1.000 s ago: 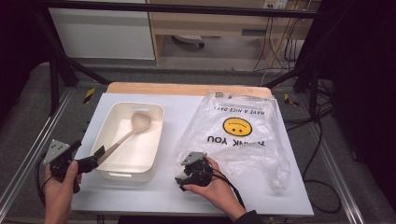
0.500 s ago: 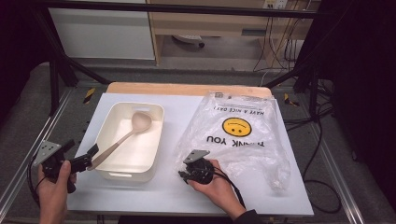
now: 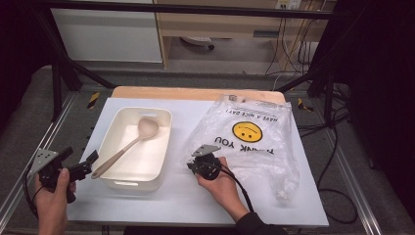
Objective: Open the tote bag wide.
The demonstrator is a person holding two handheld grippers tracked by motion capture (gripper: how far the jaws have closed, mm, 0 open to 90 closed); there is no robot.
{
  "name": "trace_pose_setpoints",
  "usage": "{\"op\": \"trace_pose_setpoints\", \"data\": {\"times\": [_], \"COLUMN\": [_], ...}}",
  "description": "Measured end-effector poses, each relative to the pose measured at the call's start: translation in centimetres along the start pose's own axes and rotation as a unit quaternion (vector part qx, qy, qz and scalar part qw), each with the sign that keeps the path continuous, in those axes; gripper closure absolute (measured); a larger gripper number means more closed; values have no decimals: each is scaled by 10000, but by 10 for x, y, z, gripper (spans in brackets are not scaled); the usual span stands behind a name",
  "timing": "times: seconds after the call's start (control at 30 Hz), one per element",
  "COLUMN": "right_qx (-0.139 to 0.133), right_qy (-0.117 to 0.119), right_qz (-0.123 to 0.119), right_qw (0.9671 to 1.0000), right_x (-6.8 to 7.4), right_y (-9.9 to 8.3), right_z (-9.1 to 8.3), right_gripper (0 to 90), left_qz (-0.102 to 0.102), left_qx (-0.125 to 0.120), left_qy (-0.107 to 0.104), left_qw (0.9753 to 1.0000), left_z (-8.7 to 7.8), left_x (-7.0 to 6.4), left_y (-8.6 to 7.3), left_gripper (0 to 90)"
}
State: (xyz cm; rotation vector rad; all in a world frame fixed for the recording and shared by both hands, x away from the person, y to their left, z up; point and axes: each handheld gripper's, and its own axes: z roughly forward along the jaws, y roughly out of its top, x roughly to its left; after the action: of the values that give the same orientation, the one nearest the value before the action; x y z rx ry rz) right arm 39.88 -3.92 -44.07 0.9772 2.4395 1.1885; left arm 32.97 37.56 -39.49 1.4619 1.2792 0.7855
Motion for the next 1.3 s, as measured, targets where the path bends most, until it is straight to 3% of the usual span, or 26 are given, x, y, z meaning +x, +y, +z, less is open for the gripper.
{"op": "trace_pose_setpoints", "data": {"times": [0.27,0.67,0.73,0.83,0.93,1.07,1.17,1.3], "right_qx": [-4,49,46,-9,7,-171,-294,-495], "right_qy": [-431,-861,-883,-759,-773,-883,-898,-816], "right_qz": [416,765,776,883,871,804,782,755], "right_qw": [9982,9933,9931,9932,9932,9927,9924,9926], "right_x": [-15,-29,-30,-30,-25,-14,-6,-6], "right_y": [15,50,53,53,54,59,64,70], "right_z": [31,67,72,75,70,50,31,5], "right_gripper": [847,841,806,653,481,300,218,192], "left_qz": [-23,-8,-19,-33,-34,-20,17,17], "left_qx": [22,61,65,79,97,90,117,118], "left_qy": [10,1,3,2,12,33,17,30], "left_qw": [10000,10000,10000,10000,9999,10000,9999,9999], "left_z": [1,2,2,3,3,3,3,4], "left_x": [2,1,1,2,3,1,1,0], "left_y": [-1,-1,-2,-2,-2,-2,-2,-3], "left_gripper": [57,57,57,57,58,58,58,53]}}
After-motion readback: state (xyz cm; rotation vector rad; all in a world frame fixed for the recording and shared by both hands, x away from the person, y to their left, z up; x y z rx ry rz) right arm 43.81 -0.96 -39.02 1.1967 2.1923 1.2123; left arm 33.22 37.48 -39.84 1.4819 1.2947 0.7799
